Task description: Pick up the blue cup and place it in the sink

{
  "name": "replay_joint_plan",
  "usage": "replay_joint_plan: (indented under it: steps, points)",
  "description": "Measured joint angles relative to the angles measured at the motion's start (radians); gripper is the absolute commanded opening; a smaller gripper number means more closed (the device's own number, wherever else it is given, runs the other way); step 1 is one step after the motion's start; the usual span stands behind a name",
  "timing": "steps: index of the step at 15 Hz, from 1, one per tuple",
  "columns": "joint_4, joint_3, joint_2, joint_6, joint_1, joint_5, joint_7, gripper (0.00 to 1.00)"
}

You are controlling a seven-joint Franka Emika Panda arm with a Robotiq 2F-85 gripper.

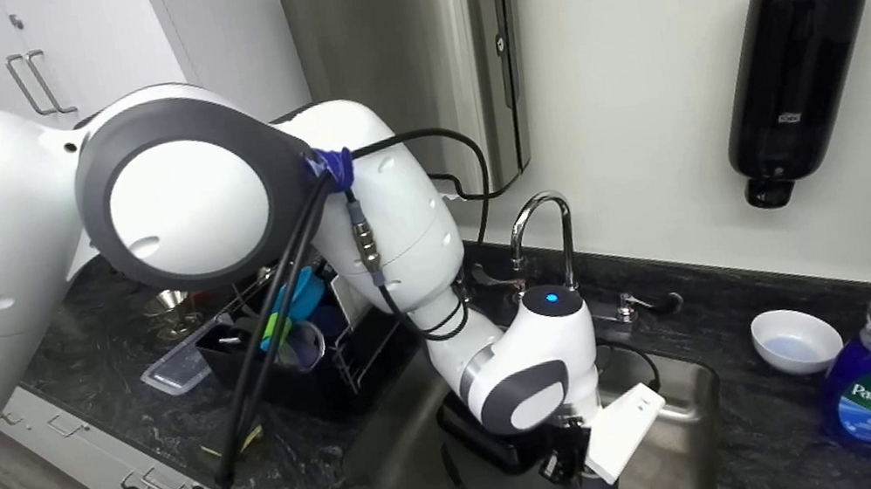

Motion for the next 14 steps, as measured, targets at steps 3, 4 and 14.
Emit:
replay_joint_plan:
  steps: [3,4,14]
  points:
    - [0.004,-0.006,0.008,0.0,-0.001,-0.005,0.0,0.02]
    - [0.008,-0.008,0.013,0.001,-0.001,-0.007,0.0,0.02]
    - [0.03,-0.011,0.041,0.006,-0.001,-0.015,0.0,0.54]
